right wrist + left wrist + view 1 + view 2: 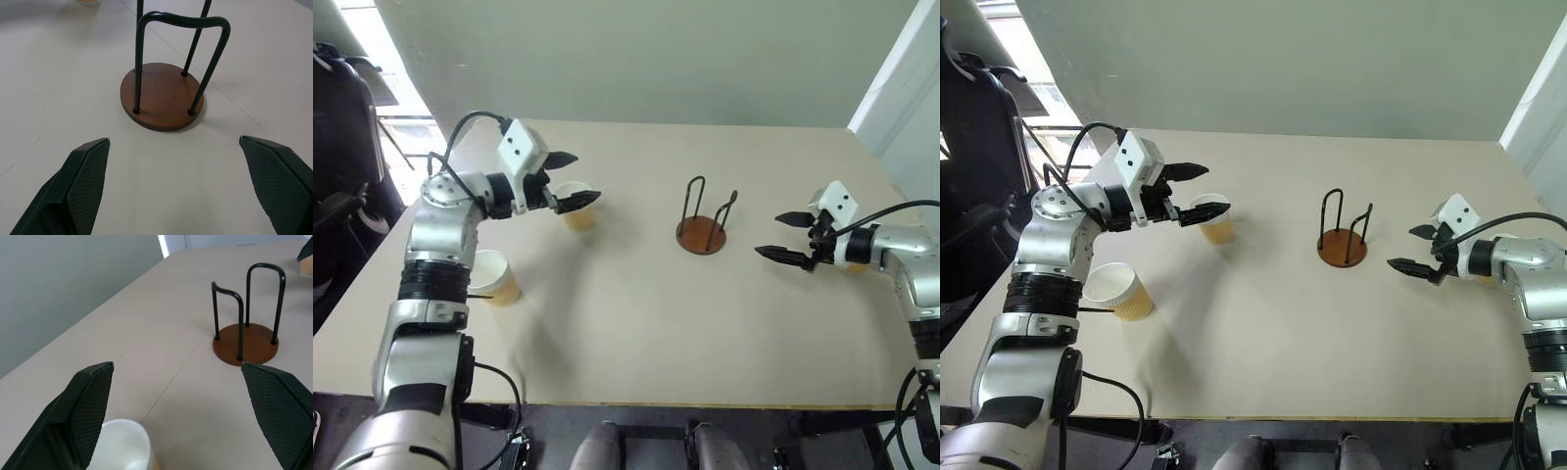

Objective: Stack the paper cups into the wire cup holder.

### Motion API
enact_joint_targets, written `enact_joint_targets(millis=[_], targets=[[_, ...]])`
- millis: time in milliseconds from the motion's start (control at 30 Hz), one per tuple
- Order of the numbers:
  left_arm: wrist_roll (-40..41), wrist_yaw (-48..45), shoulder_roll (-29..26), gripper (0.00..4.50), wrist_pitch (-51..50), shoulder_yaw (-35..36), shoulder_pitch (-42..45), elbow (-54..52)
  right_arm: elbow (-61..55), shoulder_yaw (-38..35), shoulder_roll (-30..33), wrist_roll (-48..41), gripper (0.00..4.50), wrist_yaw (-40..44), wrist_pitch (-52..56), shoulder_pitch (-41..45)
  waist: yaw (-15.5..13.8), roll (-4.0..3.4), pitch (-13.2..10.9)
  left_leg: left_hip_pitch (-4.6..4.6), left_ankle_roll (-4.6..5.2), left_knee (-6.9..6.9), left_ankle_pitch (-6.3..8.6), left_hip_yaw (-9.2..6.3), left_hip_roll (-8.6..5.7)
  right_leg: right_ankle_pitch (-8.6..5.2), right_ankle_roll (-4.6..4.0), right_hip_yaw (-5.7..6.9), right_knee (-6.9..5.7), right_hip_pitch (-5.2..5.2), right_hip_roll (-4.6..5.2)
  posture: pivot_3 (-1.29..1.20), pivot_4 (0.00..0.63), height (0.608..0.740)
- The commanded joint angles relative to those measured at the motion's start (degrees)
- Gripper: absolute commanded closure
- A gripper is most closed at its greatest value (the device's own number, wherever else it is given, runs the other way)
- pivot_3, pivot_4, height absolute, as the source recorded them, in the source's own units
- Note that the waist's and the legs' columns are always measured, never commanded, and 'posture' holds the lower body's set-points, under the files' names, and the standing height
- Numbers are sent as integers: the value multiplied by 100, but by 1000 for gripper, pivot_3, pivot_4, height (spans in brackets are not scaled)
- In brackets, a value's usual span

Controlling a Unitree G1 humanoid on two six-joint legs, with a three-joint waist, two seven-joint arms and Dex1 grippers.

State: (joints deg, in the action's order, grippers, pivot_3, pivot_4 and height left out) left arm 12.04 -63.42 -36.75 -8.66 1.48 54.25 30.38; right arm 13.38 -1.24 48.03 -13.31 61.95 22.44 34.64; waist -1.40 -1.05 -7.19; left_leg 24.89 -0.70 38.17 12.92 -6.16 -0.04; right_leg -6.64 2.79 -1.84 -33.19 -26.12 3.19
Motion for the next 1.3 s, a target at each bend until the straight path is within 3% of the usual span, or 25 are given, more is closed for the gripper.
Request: enact_joint_targets(millis=[33, 800, 1300], targets=[[1, -57, 43, 0, 190, 2, 266, 71, -96, -109, 49, -16, 117, -25, -96, 104, 1, 0, 0, 0, 0, 0, 0, 1, 0, 0, 0, 0, 0, 0, 0, 0, 150, 740], [-96, -142, 292, 0, 727, -31, 529, 758, -428, -226, 206, -164, 117, -21, 343, -343, 2, 0, 0, 0, 1, 2, -1, 4, 0, 3, 4, -1, 0, 1, 0, 0, 150, 740], [131, -633, 472, 0, 863, 81, 686, 1097, -408, -64, -764, 45, 117, -1091, 285, -120, 7, 1, 1, -1, 3, 5, -4, 2, 0, 8, 7, -1, 0, 1, 0, 0, 150, 740]])
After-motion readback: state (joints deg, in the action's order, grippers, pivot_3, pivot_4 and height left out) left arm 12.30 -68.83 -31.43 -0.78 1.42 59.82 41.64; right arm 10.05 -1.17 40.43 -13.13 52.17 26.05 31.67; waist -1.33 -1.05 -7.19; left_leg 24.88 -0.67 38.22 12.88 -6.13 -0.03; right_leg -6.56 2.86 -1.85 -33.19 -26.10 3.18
